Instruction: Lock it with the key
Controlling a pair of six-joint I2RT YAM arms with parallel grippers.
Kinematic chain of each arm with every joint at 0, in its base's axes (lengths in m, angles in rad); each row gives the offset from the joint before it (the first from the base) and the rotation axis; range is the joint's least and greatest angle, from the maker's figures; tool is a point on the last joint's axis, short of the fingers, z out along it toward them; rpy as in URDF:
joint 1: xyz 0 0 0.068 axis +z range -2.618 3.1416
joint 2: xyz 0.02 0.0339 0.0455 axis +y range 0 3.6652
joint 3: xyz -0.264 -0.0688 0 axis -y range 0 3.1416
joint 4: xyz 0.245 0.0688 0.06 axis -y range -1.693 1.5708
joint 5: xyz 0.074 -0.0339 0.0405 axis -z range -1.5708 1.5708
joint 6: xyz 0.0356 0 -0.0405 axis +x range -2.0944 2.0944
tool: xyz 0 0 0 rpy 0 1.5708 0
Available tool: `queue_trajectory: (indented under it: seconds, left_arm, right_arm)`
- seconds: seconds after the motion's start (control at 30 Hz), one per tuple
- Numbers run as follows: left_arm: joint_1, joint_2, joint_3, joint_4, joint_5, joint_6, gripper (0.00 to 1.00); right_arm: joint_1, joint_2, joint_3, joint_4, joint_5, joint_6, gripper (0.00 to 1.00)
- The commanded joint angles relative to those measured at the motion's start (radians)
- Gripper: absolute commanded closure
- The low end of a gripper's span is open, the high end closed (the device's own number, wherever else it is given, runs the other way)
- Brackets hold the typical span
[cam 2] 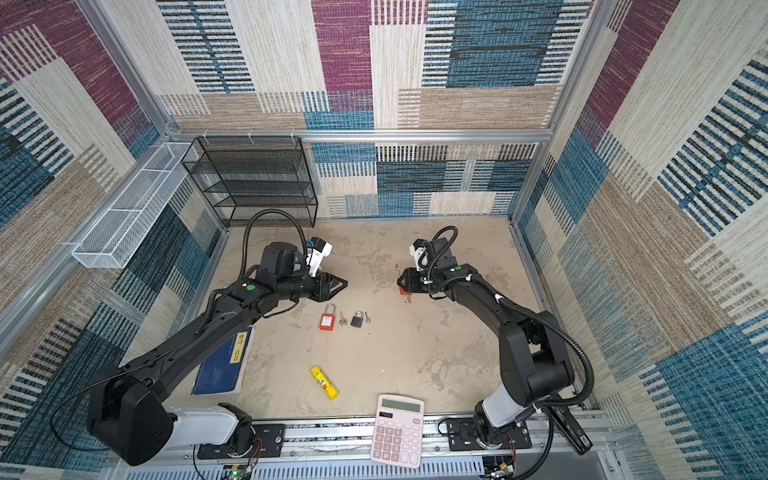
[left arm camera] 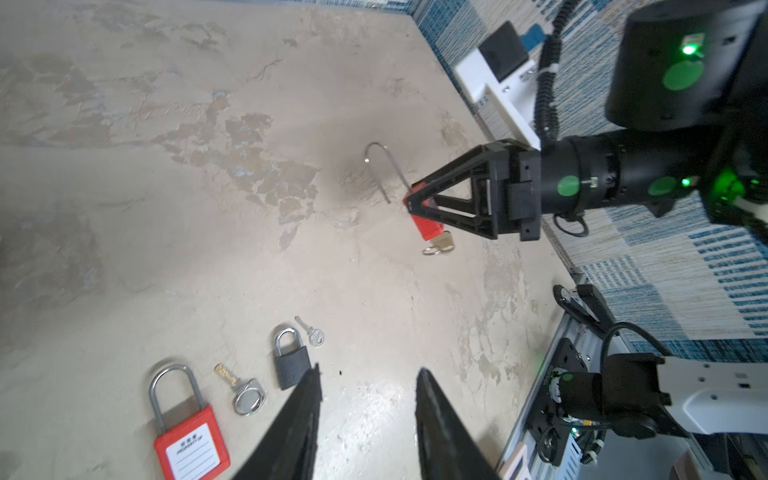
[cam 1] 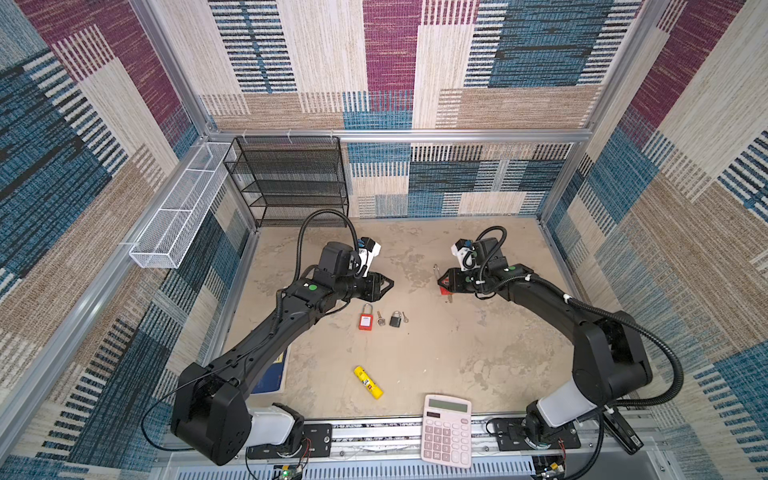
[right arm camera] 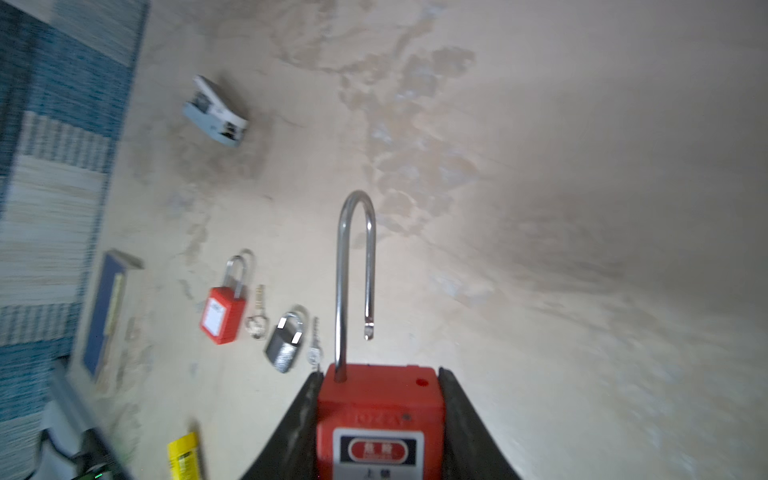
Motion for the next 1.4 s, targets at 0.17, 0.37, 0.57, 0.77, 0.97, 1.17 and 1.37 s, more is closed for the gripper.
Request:
queue_trajectory:
  seconds: [0.17, 0.37, 0.57, 0.77, 0.97, 1.17, 1.37]
  left_arm:
    - [0.0, -0.049, 0.094, -0.013, 0.184, 0.377, 0.59]
    - [-0.001, -0.087, 0.104, -0.067, 0.246, 0.702, 0.59]
    - [-0.002, -0.063, 0.15, -0.077, 0.306, 0.92, 0.59]
    - [-0.023, -0.05, 0.121, 0.128, 0.278, 0.897, 0.49]
    - [-0.03, -0.062, 0.125, 0.156, 0.271, 1.061, 0.45]
    - [-0.046, -0.071, 0.148, 0.142, 0.166, 1.305, 0.46]
    - [-0.078, -0.048, 0.191, 0.09, 0.128, 1.548, 0.46]
  right_arm:
    - [0.001, 0.081, 0.216, -0.065, -0.427, 0.003, 0.7]
    - [0.001, 0.091, 0.292, -0.12, -0.462, -0.017, 0.7]
    - [0.001, 0.062, 0.342, -0.114, -0.419, 0.023, 0.69]
    - [0.001, -0.043, 0.239, 0.209, -0.52, 0.285, 0.68]
    - [0.001, -0.01, 0.415, -0.023, -0.515, 0.137, 0.68]
    - [0.003, -0.004, 0.509, -0.235, -0.335, -0.057, 0.69]
    - [0.078, -0.045, 0.504, -0.373, -0.065, -0.361, 0.69]
